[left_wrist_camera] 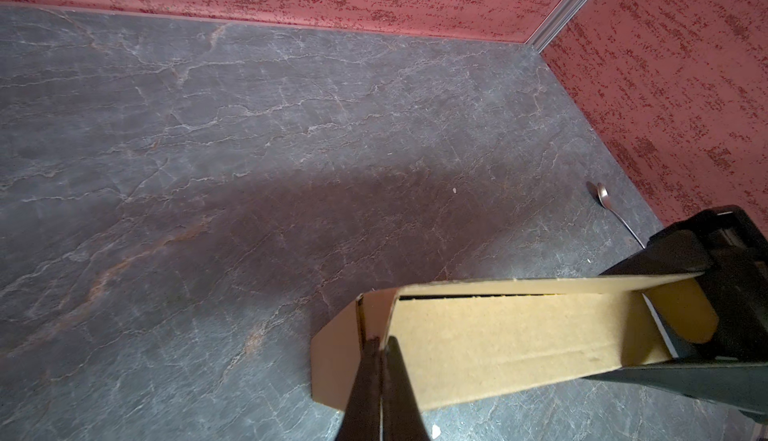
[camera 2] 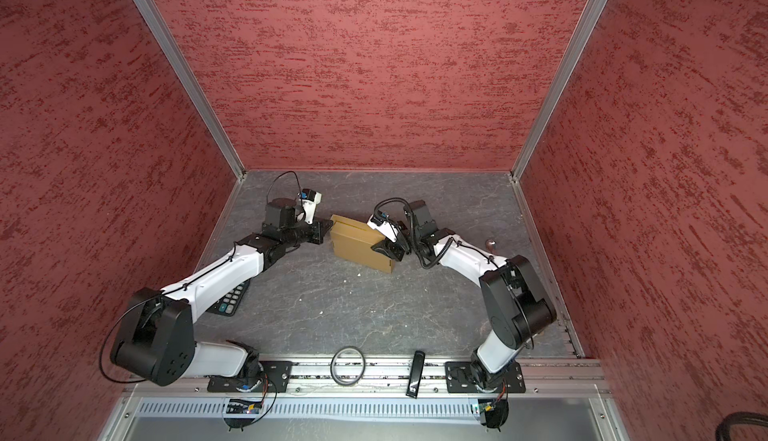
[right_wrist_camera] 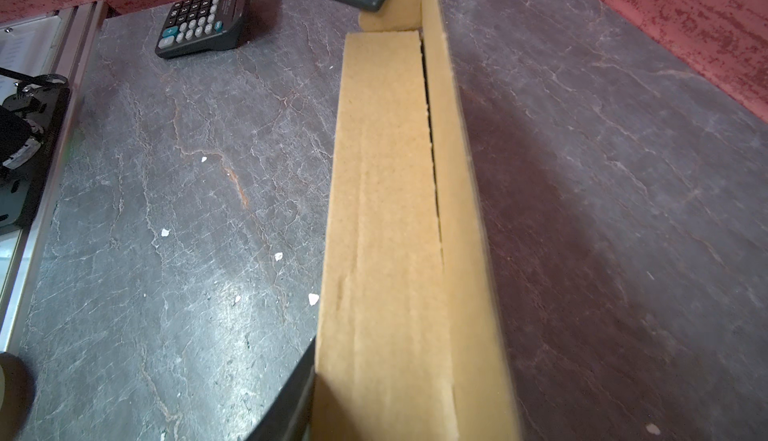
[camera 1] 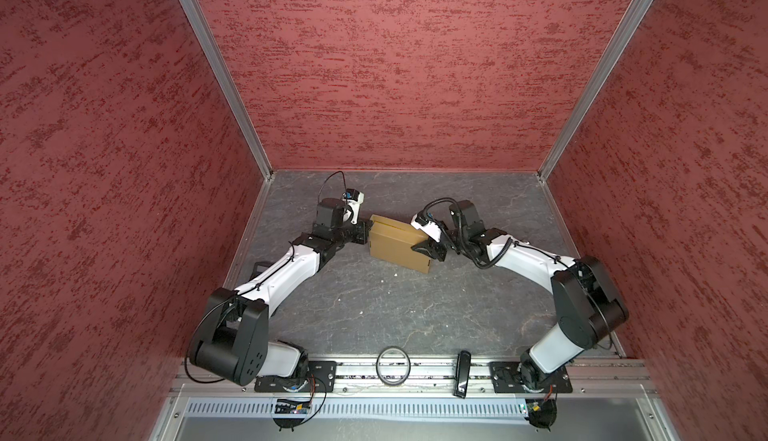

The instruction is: Fold the paper box

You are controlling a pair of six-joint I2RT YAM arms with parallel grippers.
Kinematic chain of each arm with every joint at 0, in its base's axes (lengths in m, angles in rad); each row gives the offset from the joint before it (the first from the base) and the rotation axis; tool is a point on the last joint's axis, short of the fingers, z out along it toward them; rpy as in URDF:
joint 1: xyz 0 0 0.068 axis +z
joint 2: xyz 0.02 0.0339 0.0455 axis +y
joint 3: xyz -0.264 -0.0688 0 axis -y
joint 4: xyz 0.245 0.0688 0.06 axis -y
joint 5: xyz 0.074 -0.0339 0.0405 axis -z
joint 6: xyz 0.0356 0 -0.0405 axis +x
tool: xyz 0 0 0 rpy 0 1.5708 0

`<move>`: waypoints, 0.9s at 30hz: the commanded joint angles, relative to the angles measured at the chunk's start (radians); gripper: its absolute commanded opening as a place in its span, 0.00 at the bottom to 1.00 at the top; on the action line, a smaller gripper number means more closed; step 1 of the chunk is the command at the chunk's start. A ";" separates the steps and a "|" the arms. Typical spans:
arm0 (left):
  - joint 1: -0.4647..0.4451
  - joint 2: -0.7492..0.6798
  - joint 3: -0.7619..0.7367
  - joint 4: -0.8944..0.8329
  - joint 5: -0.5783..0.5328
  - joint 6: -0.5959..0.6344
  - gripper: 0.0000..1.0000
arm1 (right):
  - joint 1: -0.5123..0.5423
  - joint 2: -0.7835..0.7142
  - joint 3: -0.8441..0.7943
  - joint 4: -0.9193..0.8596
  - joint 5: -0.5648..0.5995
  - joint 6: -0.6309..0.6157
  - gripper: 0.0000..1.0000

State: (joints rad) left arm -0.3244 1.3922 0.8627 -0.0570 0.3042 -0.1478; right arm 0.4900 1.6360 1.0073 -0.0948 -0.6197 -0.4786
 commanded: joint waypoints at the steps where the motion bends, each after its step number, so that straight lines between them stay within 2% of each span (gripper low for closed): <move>1: -0.016 -0.001 -0.043 -0.061 -0.027 0.002 0.01 | 0.008 0.021 0.030 -0.022 0.032 0.002 0.00; 27: -0.062 0.005 -0.189 0.095 -0.146 -0.029 0.00 | 0.008 0.019 0.009 0.004 0.044 0.015 0.01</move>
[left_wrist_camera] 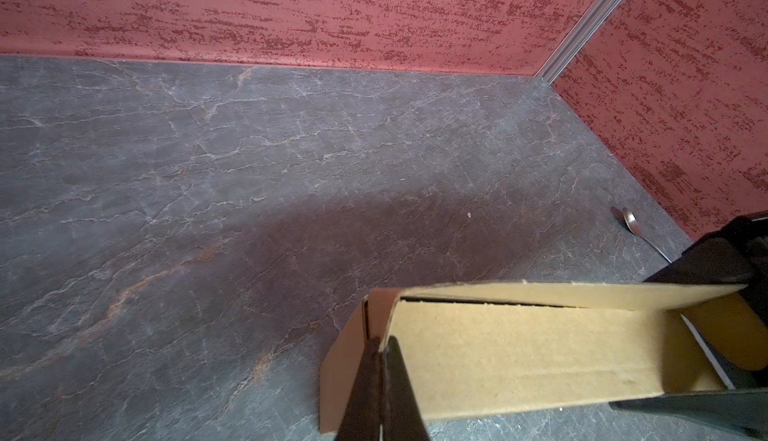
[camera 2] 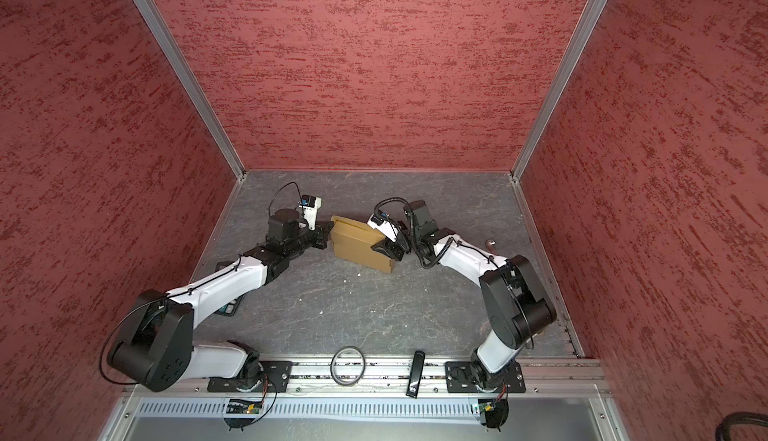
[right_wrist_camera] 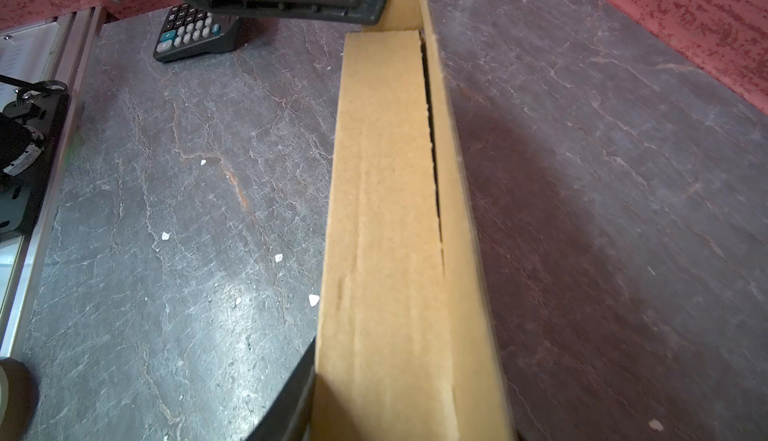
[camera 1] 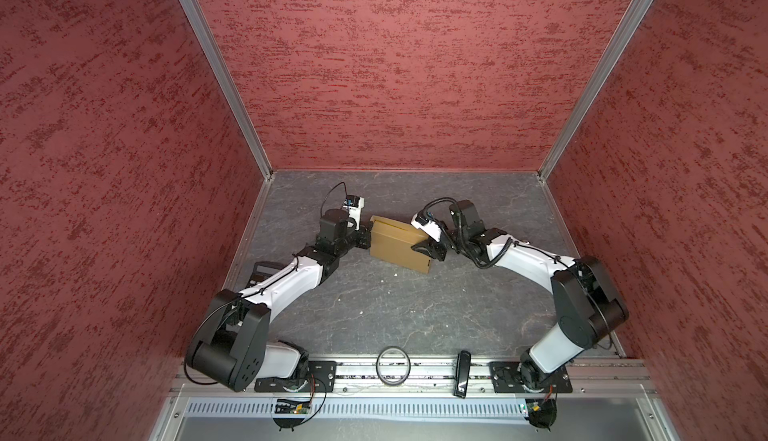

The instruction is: Fold the paper box

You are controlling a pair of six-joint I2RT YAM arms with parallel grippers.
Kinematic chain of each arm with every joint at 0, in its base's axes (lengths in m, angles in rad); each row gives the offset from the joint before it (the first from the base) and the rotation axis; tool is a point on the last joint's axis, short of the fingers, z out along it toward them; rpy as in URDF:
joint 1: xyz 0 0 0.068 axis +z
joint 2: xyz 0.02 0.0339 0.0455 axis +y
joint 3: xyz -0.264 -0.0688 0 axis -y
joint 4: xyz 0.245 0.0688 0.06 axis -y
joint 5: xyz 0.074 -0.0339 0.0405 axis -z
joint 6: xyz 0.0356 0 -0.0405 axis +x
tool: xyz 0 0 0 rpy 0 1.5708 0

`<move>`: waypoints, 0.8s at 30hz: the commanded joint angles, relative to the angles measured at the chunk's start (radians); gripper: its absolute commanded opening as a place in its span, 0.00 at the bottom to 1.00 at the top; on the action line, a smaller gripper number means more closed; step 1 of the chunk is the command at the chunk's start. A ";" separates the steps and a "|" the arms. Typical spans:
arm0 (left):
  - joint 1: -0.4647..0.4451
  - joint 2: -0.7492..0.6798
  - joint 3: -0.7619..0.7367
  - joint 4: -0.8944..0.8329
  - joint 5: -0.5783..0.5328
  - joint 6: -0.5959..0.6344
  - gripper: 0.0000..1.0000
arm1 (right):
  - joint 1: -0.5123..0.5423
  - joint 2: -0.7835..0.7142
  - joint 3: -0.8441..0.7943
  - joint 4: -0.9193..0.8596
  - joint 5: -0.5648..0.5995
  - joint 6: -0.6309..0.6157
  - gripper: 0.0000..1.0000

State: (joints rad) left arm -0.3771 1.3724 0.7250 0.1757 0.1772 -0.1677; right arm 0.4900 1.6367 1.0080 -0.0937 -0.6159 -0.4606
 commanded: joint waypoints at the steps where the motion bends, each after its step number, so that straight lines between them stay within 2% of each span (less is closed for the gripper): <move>1: -0.009 0.024 -0.055 -0.137 -0.018 -0.009 0.00 | 0.009 0.018 0.008 0.004 0.042 -0.004 0.01; 11: -0.012 0.024 -0.083 -0.109 -0.028 -0.016 0.00 | 0.007 0.010 0.004 0.008 0.056 0.011 0.05; 24: -0.034 0.035 -0.114 -0.078 -0.084 -0.025 0.00 | 0.009 -0.014 -0.010 0.028 0.078 0.033 0.28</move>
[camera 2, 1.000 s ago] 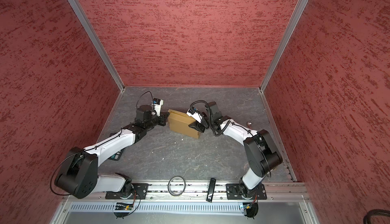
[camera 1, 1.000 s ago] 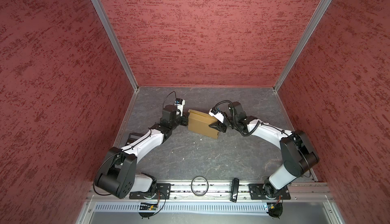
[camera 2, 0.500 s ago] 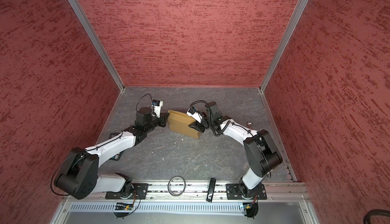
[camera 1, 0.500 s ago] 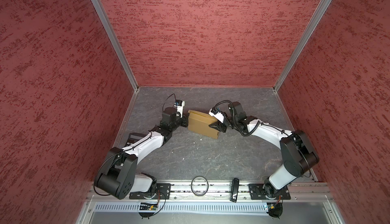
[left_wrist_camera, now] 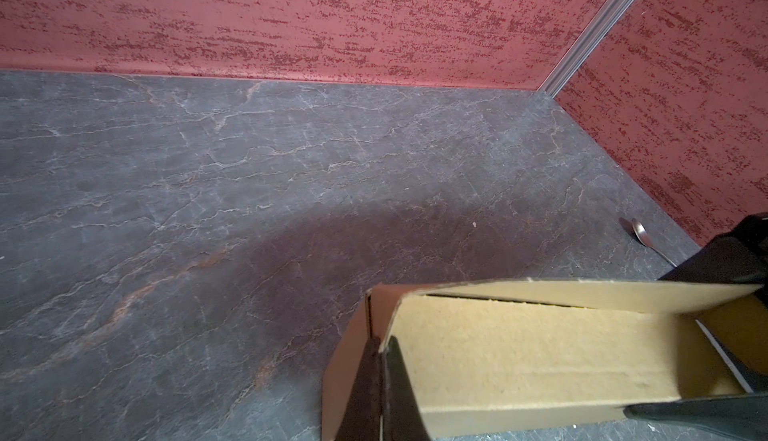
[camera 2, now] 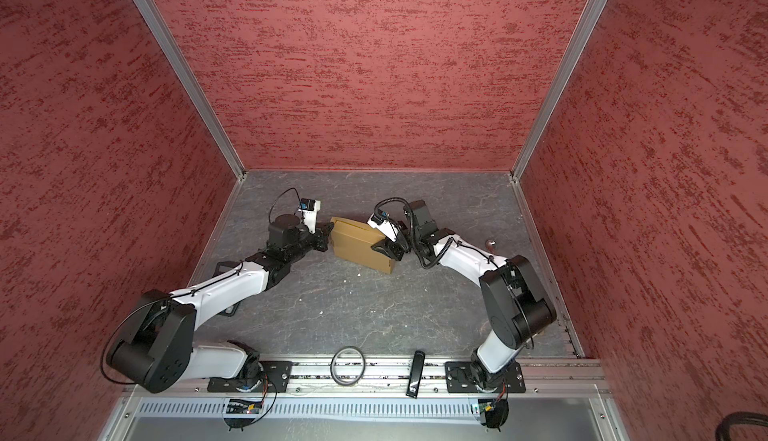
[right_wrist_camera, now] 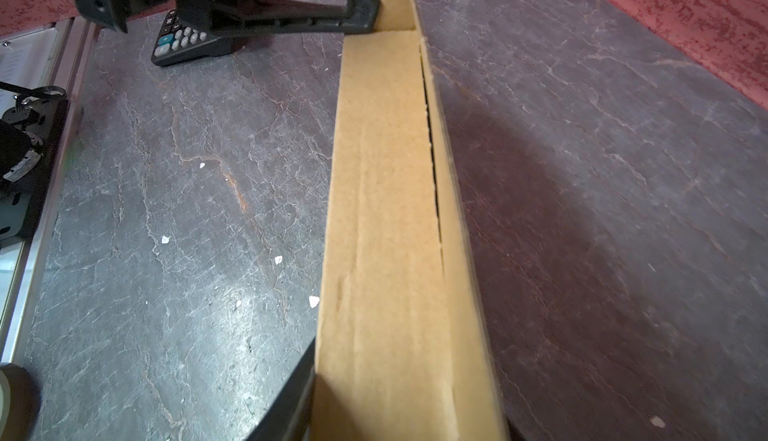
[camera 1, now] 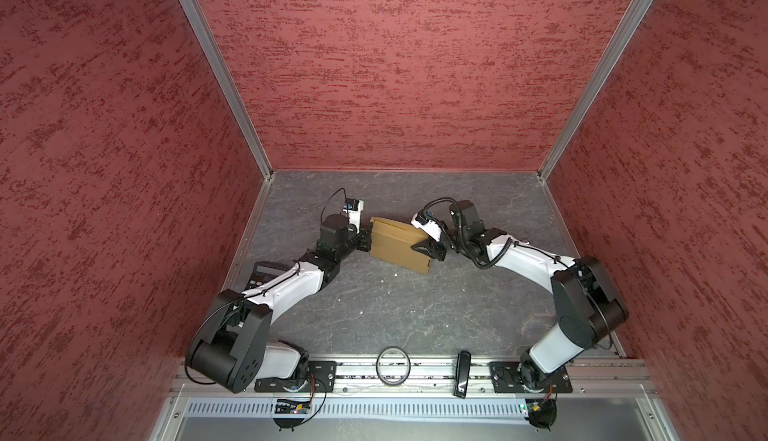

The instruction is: Fold the paper box

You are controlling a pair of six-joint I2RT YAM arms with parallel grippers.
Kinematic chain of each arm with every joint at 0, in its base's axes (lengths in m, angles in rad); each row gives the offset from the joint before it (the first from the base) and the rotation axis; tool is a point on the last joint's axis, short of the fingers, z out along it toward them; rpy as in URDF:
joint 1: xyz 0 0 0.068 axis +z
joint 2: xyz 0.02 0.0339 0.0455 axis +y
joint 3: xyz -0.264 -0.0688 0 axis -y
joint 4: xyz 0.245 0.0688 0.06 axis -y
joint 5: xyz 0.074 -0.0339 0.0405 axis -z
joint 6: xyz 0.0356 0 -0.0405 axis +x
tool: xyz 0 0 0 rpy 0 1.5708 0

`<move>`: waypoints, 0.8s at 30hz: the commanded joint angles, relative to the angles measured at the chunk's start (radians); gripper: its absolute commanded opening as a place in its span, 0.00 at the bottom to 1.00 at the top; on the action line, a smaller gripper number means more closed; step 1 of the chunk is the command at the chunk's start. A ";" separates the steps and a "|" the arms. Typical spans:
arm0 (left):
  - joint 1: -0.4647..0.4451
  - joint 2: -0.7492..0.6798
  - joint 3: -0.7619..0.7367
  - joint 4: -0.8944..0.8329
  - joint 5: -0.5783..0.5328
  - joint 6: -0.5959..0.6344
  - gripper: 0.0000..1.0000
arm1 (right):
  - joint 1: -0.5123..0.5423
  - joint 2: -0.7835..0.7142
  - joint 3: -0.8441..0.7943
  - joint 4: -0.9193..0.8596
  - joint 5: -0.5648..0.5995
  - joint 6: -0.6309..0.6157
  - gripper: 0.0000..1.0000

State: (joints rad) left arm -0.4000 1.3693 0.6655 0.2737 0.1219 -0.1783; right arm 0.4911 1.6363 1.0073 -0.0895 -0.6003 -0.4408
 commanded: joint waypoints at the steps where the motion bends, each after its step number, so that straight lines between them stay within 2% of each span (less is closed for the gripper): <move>1: -0.015 0.038 -0.056 -0.175 -0.035 -0.014 0.00 | 0.007 -0.016 -0.012 0.025 0.065 0.016 0.30; 7: -0.029 0.039 -0.060 -0.167 -0.068 -0.016 0.00 | 0.007 -0.029 -0.016 0.028 0.070 0.018 0.40; 11: -0.038 0.040 -0.064 -0.166 -0.088 -0.018 0.00 | 0.007 -0.035 -0.015 0.024 0.073 0.019 0.42; 24: -0.057 0.031 -0.085 -0.159 -0.134 -0.023 0.00 | 0.007 -0.074 -0.038 0.028 0.082 0.010 0.57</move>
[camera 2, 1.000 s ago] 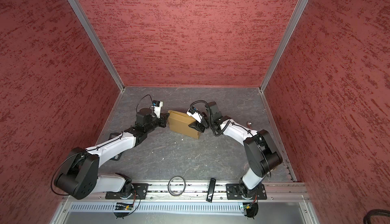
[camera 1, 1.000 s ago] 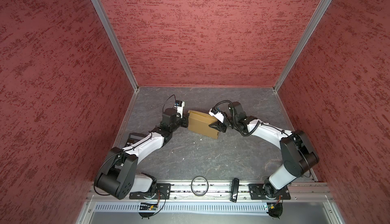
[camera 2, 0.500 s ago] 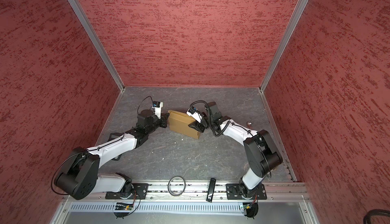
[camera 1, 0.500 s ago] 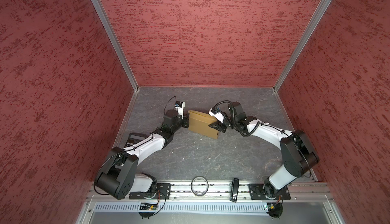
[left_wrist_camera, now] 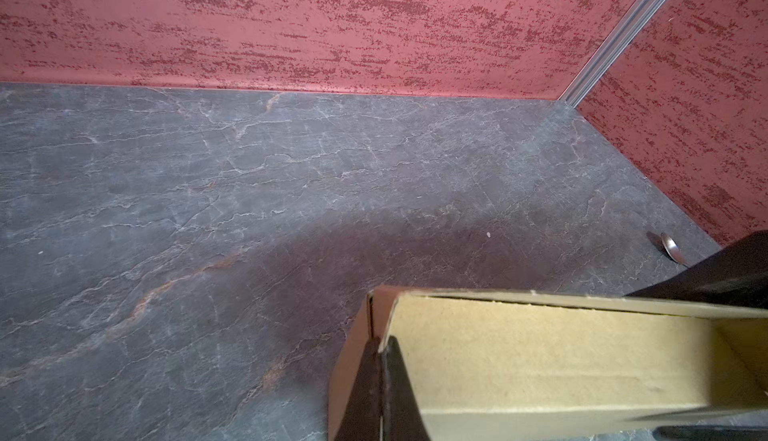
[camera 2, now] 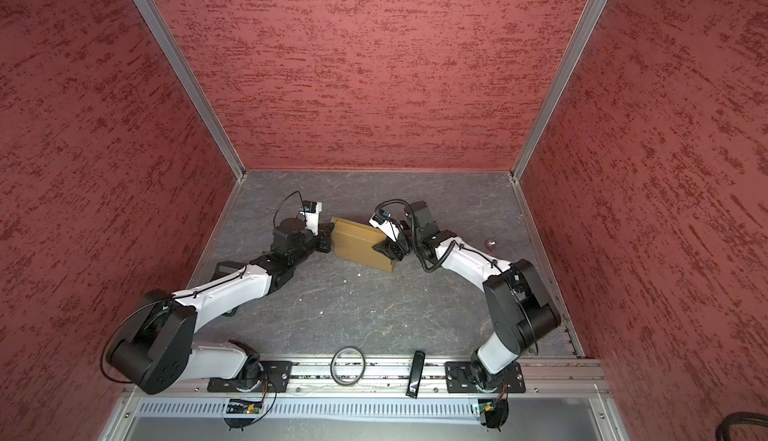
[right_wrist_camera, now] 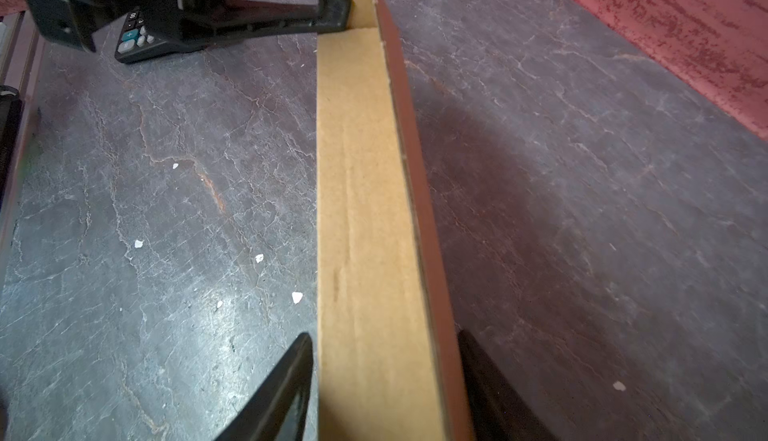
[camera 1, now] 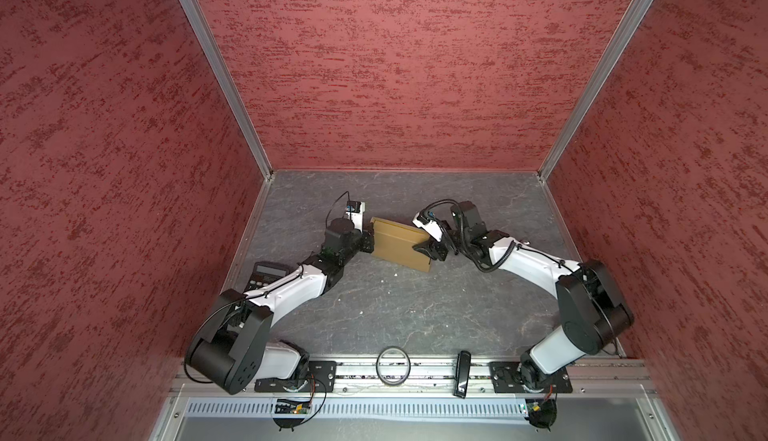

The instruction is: Fold the paper box

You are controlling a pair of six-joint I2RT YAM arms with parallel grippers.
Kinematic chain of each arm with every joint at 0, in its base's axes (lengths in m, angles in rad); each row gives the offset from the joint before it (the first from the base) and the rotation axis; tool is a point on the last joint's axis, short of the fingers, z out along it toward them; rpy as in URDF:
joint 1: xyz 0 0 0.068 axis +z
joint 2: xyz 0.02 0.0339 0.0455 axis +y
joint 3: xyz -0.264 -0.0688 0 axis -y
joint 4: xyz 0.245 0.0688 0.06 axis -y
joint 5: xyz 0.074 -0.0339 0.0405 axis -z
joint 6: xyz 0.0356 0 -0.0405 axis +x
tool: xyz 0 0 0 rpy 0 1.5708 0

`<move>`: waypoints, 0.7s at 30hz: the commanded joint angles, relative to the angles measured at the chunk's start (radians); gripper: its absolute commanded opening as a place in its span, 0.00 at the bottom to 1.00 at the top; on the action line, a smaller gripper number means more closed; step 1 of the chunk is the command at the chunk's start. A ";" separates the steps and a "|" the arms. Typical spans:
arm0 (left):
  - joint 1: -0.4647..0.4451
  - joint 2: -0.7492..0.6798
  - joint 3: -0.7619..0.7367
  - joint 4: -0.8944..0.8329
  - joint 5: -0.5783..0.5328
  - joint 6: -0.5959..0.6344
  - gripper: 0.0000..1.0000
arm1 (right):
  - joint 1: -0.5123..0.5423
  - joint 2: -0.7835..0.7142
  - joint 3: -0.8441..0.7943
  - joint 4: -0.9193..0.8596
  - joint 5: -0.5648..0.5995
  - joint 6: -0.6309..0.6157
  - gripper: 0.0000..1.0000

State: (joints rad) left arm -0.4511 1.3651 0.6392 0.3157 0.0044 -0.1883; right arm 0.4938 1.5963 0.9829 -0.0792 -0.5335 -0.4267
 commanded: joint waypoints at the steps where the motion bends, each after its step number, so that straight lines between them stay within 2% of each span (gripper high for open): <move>1: -0.008 0.033 -0.062 -0.199 -0.020 -0.014 0.00 | 0.004 -0.038 -0.015 0.020 0.014 -0.007 0.58; 21: -0.034 0.042 -0.067 -0.192 -0.072 -0.014 0.00 | 0.005 -0.100 -0.043 0.011 0.003 -0.006 0.62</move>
State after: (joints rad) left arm -0.4774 1.3594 0.6273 0.3283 -0.0544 -0.1940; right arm 0.4938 1.5333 0.9501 -0.0788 -0.5293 -0.4267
